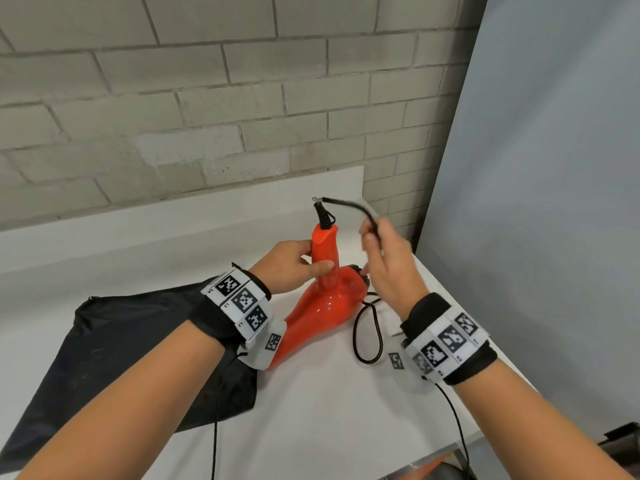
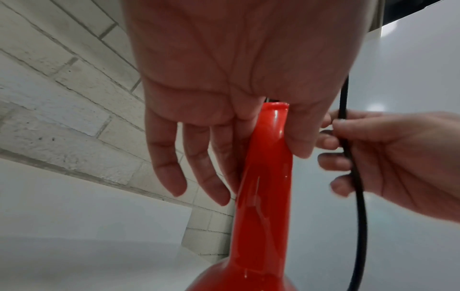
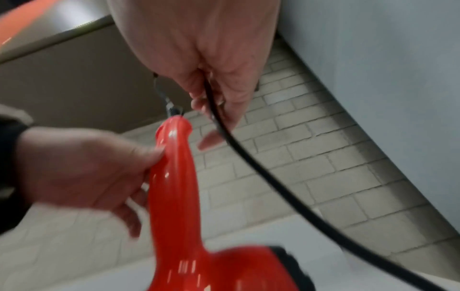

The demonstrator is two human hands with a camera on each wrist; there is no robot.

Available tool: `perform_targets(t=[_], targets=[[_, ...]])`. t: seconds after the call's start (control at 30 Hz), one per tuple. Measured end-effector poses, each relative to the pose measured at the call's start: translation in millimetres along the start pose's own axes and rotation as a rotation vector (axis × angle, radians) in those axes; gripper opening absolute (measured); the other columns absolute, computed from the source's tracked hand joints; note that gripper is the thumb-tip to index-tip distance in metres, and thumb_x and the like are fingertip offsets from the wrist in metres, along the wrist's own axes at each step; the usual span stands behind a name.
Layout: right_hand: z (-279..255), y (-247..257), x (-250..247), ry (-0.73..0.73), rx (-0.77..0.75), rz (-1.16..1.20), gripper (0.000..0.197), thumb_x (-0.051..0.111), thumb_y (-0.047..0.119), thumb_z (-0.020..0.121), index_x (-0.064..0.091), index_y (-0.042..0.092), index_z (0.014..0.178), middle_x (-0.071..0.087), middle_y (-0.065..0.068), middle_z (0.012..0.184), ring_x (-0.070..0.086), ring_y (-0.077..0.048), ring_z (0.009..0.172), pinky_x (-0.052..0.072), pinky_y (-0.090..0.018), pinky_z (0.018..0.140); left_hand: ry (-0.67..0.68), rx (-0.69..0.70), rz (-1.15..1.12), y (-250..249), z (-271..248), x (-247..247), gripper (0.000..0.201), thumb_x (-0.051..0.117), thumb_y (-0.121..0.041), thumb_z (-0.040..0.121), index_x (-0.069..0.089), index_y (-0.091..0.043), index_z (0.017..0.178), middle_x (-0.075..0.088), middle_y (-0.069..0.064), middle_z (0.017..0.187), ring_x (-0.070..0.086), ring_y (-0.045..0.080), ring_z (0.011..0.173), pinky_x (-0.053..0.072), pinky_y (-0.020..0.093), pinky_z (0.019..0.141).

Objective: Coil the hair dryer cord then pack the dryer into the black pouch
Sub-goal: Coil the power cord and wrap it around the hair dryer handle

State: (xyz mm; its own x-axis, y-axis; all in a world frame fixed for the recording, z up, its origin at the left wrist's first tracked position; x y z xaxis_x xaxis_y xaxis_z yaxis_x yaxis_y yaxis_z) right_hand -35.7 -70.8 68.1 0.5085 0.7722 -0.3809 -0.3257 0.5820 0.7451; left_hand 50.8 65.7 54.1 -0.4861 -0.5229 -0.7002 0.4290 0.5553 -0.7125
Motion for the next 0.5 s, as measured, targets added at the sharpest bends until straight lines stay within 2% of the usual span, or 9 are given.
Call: perform_targets(t=[0.07,0.13,0.17,0.23,0.3,0.33,0.4,0.43,0.5], targets=[[9.4,10.3,-19.7,-0.107,-0.073,-0.018,0.018,0.037,0.014,0.093,0.054,0.009,0.096,0.043,0.018,0.066,0.048,0.004,0.059,0.038,-0.008,0.057,0.033,0.009,0.016,1.7,-2.2,-1.9,0.034,0.059,-0.035,0.084,0.059,-0.018,0.113,0.063,0.000,0.116,0.063,0.017,0.095,0.045,0.025,0.085],[17.8,23.6,-34.4,-0.139,-0.157,-0.088,0.024,0.038,0.017,0.095,0.059,0.005,0.099,0.047,0.021,0.072,0.050,0.009,0.066,0.035,-0.003,0.062,0.059,0.018,0.052,3.2,-3.0,-4.5,0.036,0.061,-0.036,0.083,0.059,-0.018,0.114,0.063,0.000,0.116,0.063,0.016,0.095,0.048,0.028,0.088],[21.1,29.2,-39.1,-0.131,-0.190,-0.136,0.028,0.038,0.021,0.094,0.061,0.005,0.100,0.053,0.017,0.077,0.050,0.008,0.072,0.036,-0.003,0.066,0.063,0.026,0.075,3.9,-2.8,-6.3,0.038,0.061,-0.036,0.082,0.058,-0.019,0.116,0.063,0.000,0.117,0.062,0.016,0.096,0.048,0.029,0.089],[26.9,35.8,-43.7,-0.091,-0.224,-0.239,0.035,0.037,0.028,0.092,0.063,0.008,0.103,0.062,0.004,0.089,0.052,0.000,0.082,0.041,-0.010,0.074,0.039,0.083,0.081,1.1,-1.6,-11.9,0.052,0.064,-0.036,0.080,0.045,-0.026,0.128,0.056,-0.005,0.124,0.058,0.014,0.103,0.045,0.028,0.090],[31.0,40.2,-44.4,-0.048,-0.235,-0.329,0.034,0.038,0.028,0.093,0.063,0.011,0.107,0.064,-0.003,0.093,0.055,-0.012,0.083,0.047,-0.026,0.073,-0.080,0.204,-0.131,-14.0,-3.3,-24.1,0.068,0.065,-0.043,0.075,0.029,-0.040,0.134,0.047,-0.009,0.127,0.051,0.010,0.112,0.040,0.026,0.092],[32.8,42.5,-44.0,-0.035,-0.239,-0.365,0.035,0.037,0.030,0.092,0.063,0.013,0.108,0.064,-0.004,0.091,0.055,-0.014,0.080,0.047,-0.031,0.069,-0.145,0.295,-0.306,-24.8,-5.0,-31.3,0.066,0.063,-0.050,0.072,0.029,-0.044,0.129,0.048,-0.009,0.125,0.050,0.007,0.115,0.039,0.024,0.093],[35.9,47.1,-41.9,-0.030,-0.247,-0.429,0.042,0.033,0.037,0.089,0.064,0.017,0.110,0.063,-0.003,0.089,0.055,-0.016,0.077,0.045,-0.031,0.062,-0.190,0.465,-0.565,-45.0,-5.2,-43.1,0.058,0.058,-0.063,0.068,0.042,-0.039,0.118,0.057,-0.009,0.115,0.054,0.001,0.110,0.042,0.017,0.092],[38.2,49.6,-41.1,-0.038,-0.255,-0.457,0.043,0.033,0.038,0.088,0.064,0.018,0.110,0.063,-0.002,0.088,0.056,-0.017,0.078,0.046,-0.031,0.061,-0.179,0.515,-0.614,-53.9,-3.7,-46.3,0.055,0.055,-0.065,0.070,0.050,-0.032,0.113,0.063,-0.010,0.106,0.058,0.000,0.103,0.044,0.017,0.090],[43.6,52.8,-42.5,-0.063,-0.263,-0.481,0.037,0.037,0.035,0.090,0.064,0.018,0.110,0.063,-0.003,0.088,0.058,-0.020,0.079,0.049,-0.036,0.061,-0.146,0.530,-0.609,-69.6,-0.2,-48.5,0.041,0.050,-0.055,0.083,0.064,-0.018,0.094,0.069,-0.008,0.079,0.063,0.003,0.077,0.048,0.022,0.083]])
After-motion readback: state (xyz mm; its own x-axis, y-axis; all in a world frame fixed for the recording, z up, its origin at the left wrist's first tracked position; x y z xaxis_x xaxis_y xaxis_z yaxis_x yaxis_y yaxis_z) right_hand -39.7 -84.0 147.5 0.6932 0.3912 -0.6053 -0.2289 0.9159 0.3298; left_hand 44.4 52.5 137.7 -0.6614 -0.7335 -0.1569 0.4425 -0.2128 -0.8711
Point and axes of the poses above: each hand's wrist, its own z-axis towards the middle knuckle, its own x-axis out of the palm, y = z × x, the point moved 4 cm from there along z, towards the middle knuckle
